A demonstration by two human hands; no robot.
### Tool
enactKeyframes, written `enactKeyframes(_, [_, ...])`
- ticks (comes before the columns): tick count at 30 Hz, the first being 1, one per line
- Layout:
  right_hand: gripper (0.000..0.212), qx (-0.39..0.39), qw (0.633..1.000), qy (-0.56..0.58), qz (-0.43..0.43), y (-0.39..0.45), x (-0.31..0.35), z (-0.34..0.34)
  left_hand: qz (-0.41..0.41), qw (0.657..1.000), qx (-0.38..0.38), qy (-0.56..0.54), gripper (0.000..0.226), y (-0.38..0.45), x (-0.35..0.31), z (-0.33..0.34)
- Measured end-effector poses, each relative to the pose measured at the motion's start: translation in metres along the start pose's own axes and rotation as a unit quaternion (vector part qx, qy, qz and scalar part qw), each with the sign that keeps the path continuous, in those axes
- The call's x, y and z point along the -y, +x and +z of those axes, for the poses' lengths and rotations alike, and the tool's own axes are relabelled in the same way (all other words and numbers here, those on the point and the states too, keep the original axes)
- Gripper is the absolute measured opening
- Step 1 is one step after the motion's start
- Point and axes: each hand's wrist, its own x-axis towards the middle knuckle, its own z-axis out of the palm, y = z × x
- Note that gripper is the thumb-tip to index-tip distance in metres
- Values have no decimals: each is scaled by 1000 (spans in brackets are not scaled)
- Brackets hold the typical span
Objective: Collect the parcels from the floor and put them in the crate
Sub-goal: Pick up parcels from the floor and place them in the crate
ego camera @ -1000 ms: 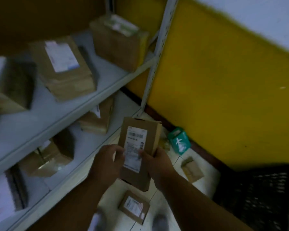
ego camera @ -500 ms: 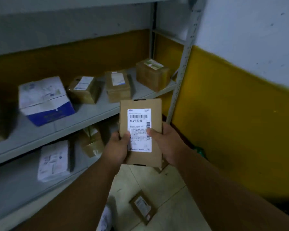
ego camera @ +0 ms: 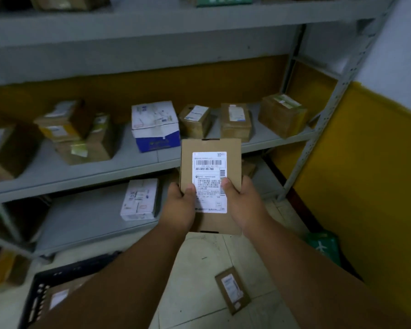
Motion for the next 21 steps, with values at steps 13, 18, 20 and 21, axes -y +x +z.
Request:
enactKeyframes(13, [31, 193, 978, -74, -34, -130, 54, 361, -39, 985, -168, 6, 15, -15, 151, -371])
enactKeyframes(18, [26, 193, 967, -144, -82, -149, 59, 438, -68, 983, -172, 13, 13, -3, 191, -445])
enactKeyframes(20, [25, 173, 961, -190, -105, -141, 47, 465, -90, 983, -161, -7, 15, 12, 211, -458])
enactKeyframes(21, [26, 160, 958, -212, -111, -135, 39, 477, -100, 982, -157, -6, 19, 23, 222, -461])
